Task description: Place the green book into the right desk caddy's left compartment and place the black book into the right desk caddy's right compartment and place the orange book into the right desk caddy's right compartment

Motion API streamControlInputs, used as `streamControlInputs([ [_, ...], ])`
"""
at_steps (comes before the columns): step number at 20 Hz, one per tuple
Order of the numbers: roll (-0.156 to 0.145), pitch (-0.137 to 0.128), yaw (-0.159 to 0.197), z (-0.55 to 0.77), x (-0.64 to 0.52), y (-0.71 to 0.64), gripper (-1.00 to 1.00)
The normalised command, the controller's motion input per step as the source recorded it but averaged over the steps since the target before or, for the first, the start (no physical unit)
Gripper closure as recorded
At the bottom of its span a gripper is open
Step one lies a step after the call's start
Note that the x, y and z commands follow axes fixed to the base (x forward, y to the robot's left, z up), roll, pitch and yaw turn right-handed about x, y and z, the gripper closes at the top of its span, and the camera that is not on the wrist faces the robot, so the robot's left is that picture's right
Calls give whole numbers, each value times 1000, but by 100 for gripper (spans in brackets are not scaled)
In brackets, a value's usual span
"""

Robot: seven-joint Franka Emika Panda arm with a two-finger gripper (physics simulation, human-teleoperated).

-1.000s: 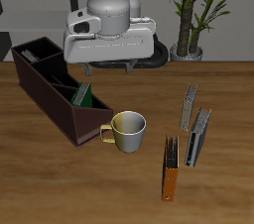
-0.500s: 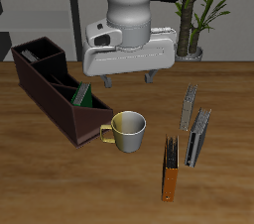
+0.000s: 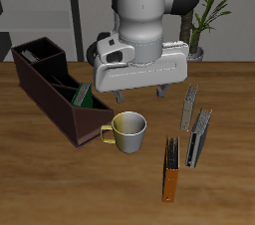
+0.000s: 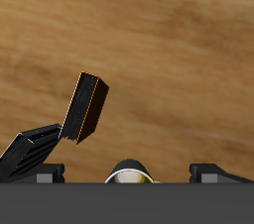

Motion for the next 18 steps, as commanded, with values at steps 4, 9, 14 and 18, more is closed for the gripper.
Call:
streamControlInputs([
  [4,-1,-21,-3,-172,194,168,-100],
  [9,7,2,-24,-179,79,189,-100],
  [14,13,18,-43,-266,130,189,-100],
  [18,26,6,-20,-256,112,219,-100],
])
